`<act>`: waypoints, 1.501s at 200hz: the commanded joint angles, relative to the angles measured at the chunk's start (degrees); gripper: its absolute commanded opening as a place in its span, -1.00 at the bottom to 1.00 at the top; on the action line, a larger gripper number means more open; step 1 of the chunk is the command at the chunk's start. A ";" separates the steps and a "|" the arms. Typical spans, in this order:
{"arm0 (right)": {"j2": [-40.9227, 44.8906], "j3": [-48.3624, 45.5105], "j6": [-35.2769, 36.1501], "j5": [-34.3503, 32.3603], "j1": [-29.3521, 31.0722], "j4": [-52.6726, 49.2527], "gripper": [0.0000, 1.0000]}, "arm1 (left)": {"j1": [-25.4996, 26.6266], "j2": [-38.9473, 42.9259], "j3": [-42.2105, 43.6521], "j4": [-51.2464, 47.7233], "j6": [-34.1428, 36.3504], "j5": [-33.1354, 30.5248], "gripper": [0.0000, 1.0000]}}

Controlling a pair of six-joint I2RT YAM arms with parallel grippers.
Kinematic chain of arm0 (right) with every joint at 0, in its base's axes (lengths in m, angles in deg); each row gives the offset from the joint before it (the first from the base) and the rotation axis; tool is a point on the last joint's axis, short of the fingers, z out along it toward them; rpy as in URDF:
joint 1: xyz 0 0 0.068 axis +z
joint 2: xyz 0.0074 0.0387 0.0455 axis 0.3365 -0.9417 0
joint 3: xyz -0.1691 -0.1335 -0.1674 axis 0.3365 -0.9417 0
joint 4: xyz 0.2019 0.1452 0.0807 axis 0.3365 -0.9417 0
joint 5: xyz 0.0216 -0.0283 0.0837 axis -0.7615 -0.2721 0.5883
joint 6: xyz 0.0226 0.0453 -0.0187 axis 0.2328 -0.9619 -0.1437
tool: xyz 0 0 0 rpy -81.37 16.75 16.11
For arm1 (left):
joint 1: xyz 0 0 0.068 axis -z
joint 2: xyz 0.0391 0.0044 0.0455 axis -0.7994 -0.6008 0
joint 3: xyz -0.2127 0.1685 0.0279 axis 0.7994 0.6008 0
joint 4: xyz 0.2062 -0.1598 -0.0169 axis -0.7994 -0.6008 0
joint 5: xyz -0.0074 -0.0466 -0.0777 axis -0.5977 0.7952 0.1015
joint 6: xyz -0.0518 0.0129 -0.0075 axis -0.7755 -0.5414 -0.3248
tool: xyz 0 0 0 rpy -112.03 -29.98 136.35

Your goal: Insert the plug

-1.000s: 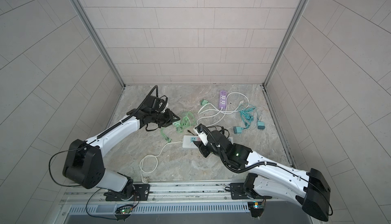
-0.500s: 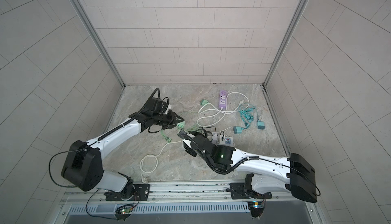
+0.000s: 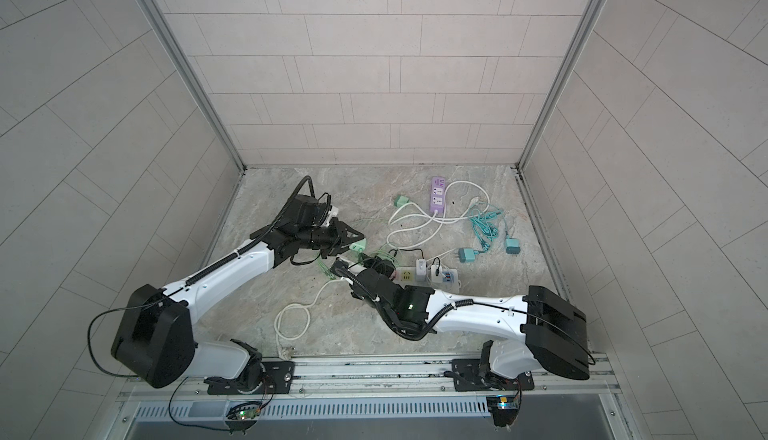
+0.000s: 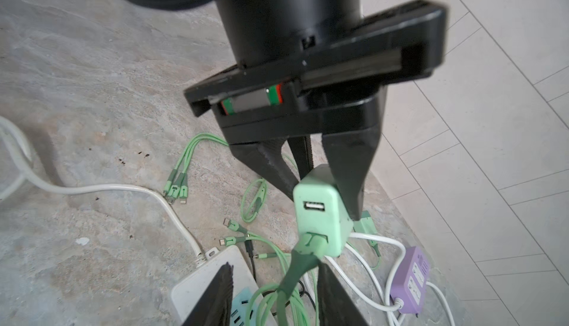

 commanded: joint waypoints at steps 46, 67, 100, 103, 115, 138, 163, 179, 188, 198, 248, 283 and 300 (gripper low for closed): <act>-2.46 0.92 5.43 -6.87 0.30 6.81 -0.25 | 0.68 1.87 2.20 3.67 -1.81 2.01 -0.94; -3.60 1.78 6.38 -7.09 0.21 6.52 -0.34 | 0.96 2.60 2.44 3.87 -2.24 2.08 -0.94; -5.02 2.23 6.83 -8.50 0.21 7.86 -0.42 | 1.01 4.14 2.38 4.09 -2.71 2.02 -0.94; -5.06 2.30 6.78 -8.50 0.21 7.78 -0.43 | 1.02 4.29 2.36 4.10 -2.71 2.03 -0.94; -5.20 2.58 6.99 -8.84 0.21 7.69 -0.46 | 1.01 4.48 2.38 3.87 -2.66 2.29 -0.94; -5.68 2.79 7.61 -9.29 0.13 8.42 -0.53 | 1.15 5.06 2.77 3.78 -2.71 2.64 -0.94; -6.46 3.29 8.07 -9.51 0.13 8.70 -0.66 | 1.41 5.21 2.90 4.28 -3.04 2.99 -0.94; -6.50 3.17 7.98 -9.47 0.13 9.14 -0.74 | 1.49 5.38 2.75 4.54 -3.07 3.34 -0.88; -6.35 3.01 7.75 -9.29 0.05 9.23 -0.77 | 1.49 5.33 2.60 4.53 -3.05 3.43 -0.86; -6.08 2.87 7.54 -9.29 0.04 9.46 -0.81 | 1.49 5.39 2.42 4.53 -2.98 3.44 -0.80; -3.04 0.91 5.32 -7.63 -0.66 9.77 -0.96 | 1.46 4.71 1.84 5.06 -2.63 4.35 -0.59; -1.16 -0.68 3.85 -6.43 -1.11 9.63 -1.00 | 1.41 4.18 1.16 4.68 -1.73 4.40 -0.46; -0.45 -0.97 3.17 -6.11 -1.15 8.92 -1.00 | 1.40 3.87 0.55 4.17 -0.84 4.31 -0.41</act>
